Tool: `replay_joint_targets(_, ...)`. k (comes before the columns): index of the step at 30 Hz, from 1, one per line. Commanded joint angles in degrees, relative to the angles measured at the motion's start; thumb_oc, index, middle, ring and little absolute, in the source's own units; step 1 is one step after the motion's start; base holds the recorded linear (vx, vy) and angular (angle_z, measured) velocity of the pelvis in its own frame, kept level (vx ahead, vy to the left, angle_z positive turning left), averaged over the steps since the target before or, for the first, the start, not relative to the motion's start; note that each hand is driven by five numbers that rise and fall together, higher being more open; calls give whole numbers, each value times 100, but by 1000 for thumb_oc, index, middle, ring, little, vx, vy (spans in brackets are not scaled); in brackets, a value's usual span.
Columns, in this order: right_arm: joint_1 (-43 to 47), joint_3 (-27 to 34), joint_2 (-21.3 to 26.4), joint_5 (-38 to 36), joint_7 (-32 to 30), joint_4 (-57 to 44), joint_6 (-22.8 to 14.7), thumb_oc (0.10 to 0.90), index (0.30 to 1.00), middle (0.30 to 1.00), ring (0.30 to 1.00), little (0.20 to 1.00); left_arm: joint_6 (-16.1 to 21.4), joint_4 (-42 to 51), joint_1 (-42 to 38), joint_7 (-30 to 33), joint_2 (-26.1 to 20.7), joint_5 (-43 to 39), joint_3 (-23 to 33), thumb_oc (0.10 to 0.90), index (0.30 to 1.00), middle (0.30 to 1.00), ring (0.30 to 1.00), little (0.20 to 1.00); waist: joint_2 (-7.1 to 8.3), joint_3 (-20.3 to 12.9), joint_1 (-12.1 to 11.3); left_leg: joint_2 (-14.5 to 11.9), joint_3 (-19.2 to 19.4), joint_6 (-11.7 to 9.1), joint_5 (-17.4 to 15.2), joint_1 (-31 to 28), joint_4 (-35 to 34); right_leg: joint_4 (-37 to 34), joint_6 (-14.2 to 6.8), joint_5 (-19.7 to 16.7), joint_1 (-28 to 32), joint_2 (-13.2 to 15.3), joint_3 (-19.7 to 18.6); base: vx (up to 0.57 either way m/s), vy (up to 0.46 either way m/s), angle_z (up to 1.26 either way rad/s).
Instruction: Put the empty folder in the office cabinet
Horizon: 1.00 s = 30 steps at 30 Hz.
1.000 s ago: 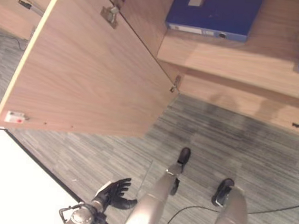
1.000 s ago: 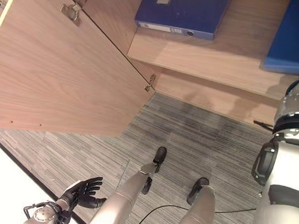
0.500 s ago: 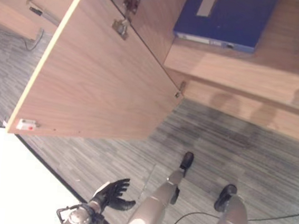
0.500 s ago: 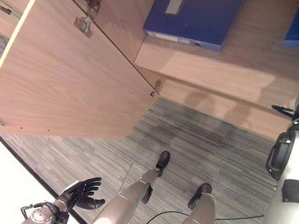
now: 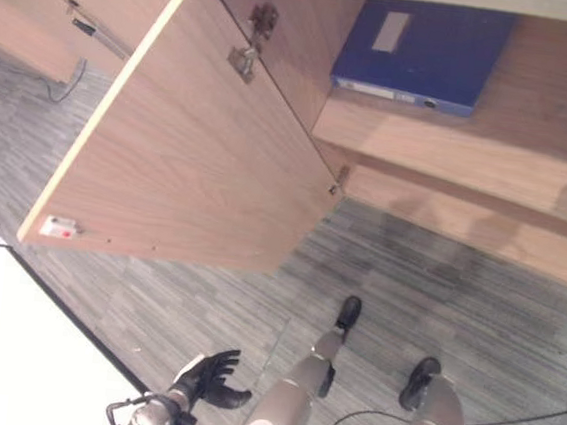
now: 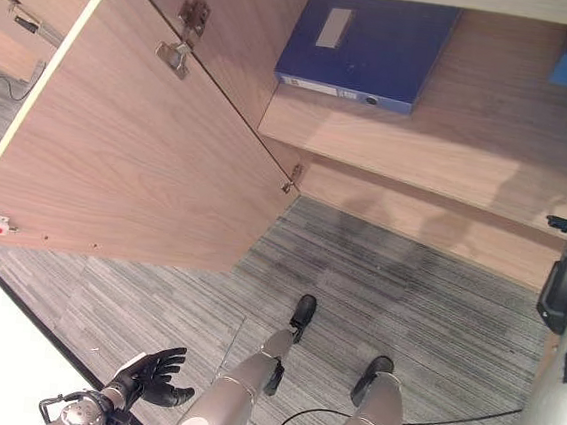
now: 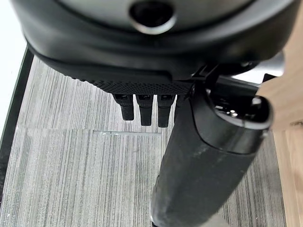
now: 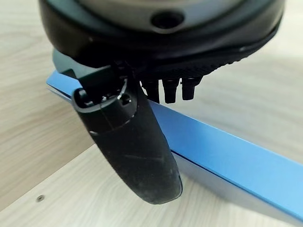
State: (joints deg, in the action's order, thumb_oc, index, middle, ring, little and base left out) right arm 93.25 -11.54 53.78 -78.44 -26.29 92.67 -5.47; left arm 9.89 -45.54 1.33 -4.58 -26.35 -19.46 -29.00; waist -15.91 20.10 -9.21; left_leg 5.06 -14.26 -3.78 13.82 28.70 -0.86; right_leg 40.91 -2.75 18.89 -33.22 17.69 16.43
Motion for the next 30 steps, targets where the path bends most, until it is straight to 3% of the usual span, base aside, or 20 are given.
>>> replay_joint_targets(1, 767, -526, 578, 324, 20, -413, -115, 800, 900, 900, 900, 900, -26, -634, -56, 213, -191, 71, 123, 800, 900, 900, 900, 900, 216, -81, -118, -555, 184, -535, -1368, -662, 417, -1119, -657, -356, 696, 69, -158, -5, -8, -3)
replay_joint_targets(2, 753, -520, 576, 334, -8, -412, -121, 800, 900, 900, 900, 900, -30, -646, -68, 229, -153, 58, 119, 800, 900, 900, 900, 900, 251, -117, -84, -567, 194, -541, -1469, -711, 387, -1124, -672, -216, 747, 48, -209, -10, -5, -9)
replay_joint_targets(4, 683, -481, 493, 319, -78, -421, -140, 800, 900, 900, 900, 900, -27, -694, -70, 261, -89, 35, 87, 800, 900, 900, 900, 900, 236, -56, -96, -576, 181, -528, -1370, -687, 405, -1132, -655, -368, 713, 52, -159, -53, 19, 0)
replay_joint_targets(7, 559, -433, 368, 383, -104, -494, -121, 800, 900, 900, 900, 900, -24, -758, -103, 315, 13, 40, 61, 800, 900, 900, 900, 900, 283, -75, -56, -602, 203, -530, -1462, -760, 359, -1180, -662, -246, 799, 8, -204, -9, 2, -3)
replay_joint_targets(8, 470, -406, 330, 420, -111, -508, -113, 800, 900, 900, 900, 900, -26, -762, -90, 323, 51, 32, 43, 800, 900, 900, 900, 900, 271, -22, -74, -600, 190, -518, -1358, -731, 380, -1196, -642, -405, 765, 13, -152, 0, 0, 0)
replay_joint_targets(13, -44, -58, 89, 407, -132, -557, -155, 800, 900, 900, 900, 900, -33, -775, -134, 349, 153, -3, -2, 800, 900, 900, 900, 900, 303, 23, -39, -659, 179, -516, -1323, -808, 323, -1361, -624, -468, 906, -67, -127, -18, 7, -6)
replay_joint_targets(17, -726, 490, -545, 233, -246, -665, -398, 800, 900, 900, 900, 900, -62, -839, -271, 449, 332, -177, -34, 800, 900, 900, 900, 900, 379, 121, 70, -730, 208, -520, -1304, -900, 241, -1553, -603, -535, 1010, -181, -126, -6, -5, -12)
replay_joint_targets(20, -1335, 933, -1370, 310, -477, -1018, -714, 800, 900, 900, 900, 900, -84, -1104, -384, 567, 527, -296, -5, 800, 900, 900, 900, 900, 489, 177, 224, -808, 266, -520, -1264, -993, 125, -1728, -577, -612, 1070, -287, -157, -27, 12, -21)
replay_joint_targets(21, -1206, 786, -1872, 490, -570, -1104, -686, 800, 900, 900, 900, 900, -184, -1102, -1139, 808, 839, -573, -391, 800, 900, 900, 900, 900, 562, 184, 338, -825, 299, -524, -1260, -999, 99, -1760, -582, -633, 1054, -291, -168, -33, 46, -22)
replay_joint_targets(22, -1162, 798, -2084, 591, -780, -1225, -646, 800, 900, 900, 900, 900, -245, -1018, -1556, 840, 1066, -1023, -475, 800, 900, 900, 900, 900, 602, 229, 439, -856, 345, -523, -1251, -1028, 30, -1792, -575, -661, 1044, -324, -193, -24, 37, -20)
replay_joint_targets(30, -1079, 561, -1415, 630, -518, -796, -271, 800, 900, 900, 900, 900, -300, -486, -1225, 688, 882, -1128, -434, 800, 900, 900, 900, 900, 573, 193, 356, -860, 294, -542, -1199, -1133, -66, -1927, -579, -716, 1210, -320, -107, -4, -2, -8)
